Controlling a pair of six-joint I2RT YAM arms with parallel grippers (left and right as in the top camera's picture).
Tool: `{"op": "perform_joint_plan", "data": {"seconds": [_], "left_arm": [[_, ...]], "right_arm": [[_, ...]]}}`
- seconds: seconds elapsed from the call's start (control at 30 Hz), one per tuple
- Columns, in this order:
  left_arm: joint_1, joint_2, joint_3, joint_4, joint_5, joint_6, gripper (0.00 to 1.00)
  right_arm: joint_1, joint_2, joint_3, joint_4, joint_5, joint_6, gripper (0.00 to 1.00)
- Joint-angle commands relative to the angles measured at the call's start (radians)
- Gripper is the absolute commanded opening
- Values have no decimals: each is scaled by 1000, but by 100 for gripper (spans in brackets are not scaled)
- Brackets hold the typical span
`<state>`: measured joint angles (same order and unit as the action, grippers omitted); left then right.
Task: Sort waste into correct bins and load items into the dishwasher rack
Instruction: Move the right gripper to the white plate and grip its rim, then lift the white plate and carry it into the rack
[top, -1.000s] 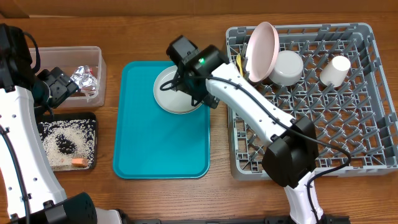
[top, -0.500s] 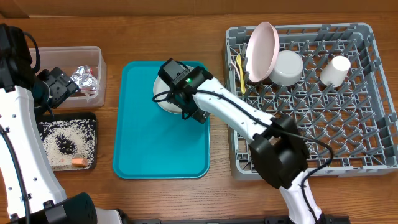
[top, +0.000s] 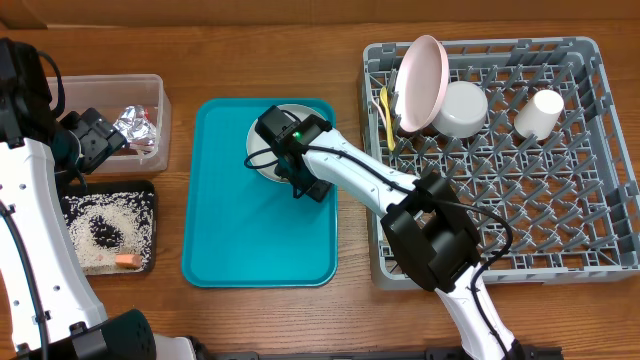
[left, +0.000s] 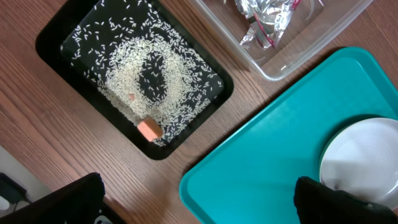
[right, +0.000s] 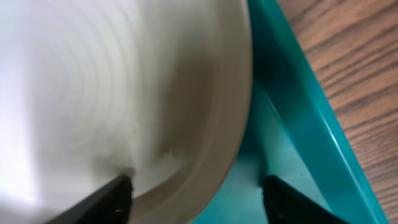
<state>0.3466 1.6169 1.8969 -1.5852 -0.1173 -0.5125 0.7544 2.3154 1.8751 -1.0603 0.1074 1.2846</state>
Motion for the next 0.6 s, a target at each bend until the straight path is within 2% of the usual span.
{"op": "perform_joint_plan", "data": {"seconds": [0.0, 0.1, 0.3, 0.4, 0.57], "left_arm": [[0, -2, -4, 1, -13, 19, 100], [0, -2, -4, 1, -13, 19, 100], [0, -2, -4, 1, -13, 19, 100], [0, -2, -4, 1, -13, 19, 100], [0, -2, -4, 1, -13, 19, 100]], "right_arm": [[-3, 2, -4, 0, 5, -2, 53], [-4, 2, -4, -7, 5, -1, 33], [-15, 2, -3, -29, 16, -10, 4], [-28, 2, 7, -50, 16, -38, 4], [-44, -23, 66, -73, 21, -217, 4]]}}
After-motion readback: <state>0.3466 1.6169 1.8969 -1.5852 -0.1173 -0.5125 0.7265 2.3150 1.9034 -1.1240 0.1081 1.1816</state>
